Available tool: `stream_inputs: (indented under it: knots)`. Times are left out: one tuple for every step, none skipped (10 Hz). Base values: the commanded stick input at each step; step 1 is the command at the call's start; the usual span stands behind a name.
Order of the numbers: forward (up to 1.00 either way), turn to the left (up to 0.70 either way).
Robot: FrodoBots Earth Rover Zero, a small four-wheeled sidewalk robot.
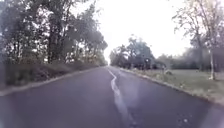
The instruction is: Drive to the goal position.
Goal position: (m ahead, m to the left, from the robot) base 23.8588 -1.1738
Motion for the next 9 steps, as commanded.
stream_inputs:
  knots:
    - [1.0, 0.0]
    - [1.0, 0.0]
    - [1.0, 0.0]
    - [1.0, 0.0]
    - [1.0, 0.0]
    - [1.0, 0.0]
    - [1.0, 0.0]
    - [1.0, 0.0]
    - [1.0, 0.0]
